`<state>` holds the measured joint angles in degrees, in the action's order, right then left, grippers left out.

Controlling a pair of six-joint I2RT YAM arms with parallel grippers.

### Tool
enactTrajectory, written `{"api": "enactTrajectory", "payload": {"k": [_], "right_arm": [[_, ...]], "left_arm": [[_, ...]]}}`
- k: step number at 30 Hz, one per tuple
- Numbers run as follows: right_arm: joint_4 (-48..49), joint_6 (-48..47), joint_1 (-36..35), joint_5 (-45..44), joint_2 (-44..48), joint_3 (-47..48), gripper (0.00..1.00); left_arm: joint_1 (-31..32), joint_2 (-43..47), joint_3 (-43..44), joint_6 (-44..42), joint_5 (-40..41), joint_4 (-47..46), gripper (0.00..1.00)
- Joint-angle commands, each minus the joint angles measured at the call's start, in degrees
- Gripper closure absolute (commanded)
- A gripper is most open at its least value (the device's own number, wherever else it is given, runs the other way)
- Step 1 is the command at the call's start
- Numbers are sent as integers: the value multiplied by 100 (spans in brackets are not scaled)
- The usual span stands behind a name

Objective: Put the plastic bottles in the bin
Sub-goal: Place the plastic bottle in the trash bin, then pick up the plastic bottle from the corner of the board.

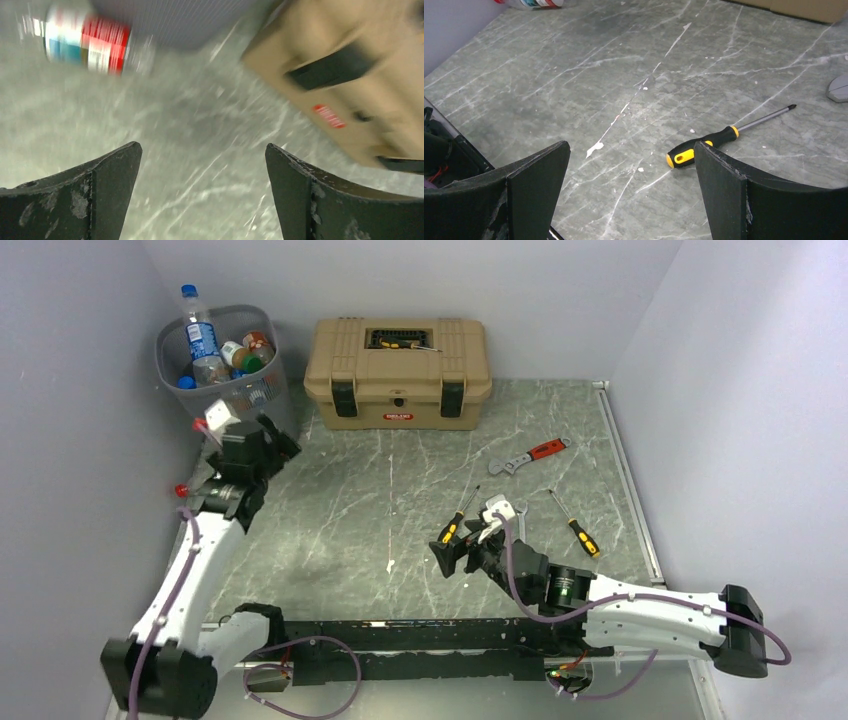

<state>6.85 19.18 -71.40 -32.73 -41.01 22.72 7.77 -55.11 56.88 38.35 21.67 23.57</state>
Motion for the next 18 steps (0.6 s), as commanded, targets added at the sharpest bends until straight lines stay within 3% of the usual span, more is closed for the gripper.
{"api": "enactTrajectory", "payload": {"k": [1, 5, 12, 15, 18], "right_arm": [[44, 196, 12, -72, -128, 200, 1], [-204, 433, 5, 244, -282, 302, 2], [-237, 620, 1, 336, -276, 135, 3], [-272, 660, -4, 371, -281, 91, 3], [-289, 678, -6, 432, -311, 63, 3]], "left_arm": [[-404, -380, -780, 2168, -342, 1053, 0], [-1339, 27, -1991, 3159, -1067, -19, 1], [-1588, 1457, -3604, 3545, -26, -2142, 1], [-1804, 1318, -3734, 3483, 463, -2471, 3], [-2275, 832, -3776, 3776, 248, -2738, 2]]}}
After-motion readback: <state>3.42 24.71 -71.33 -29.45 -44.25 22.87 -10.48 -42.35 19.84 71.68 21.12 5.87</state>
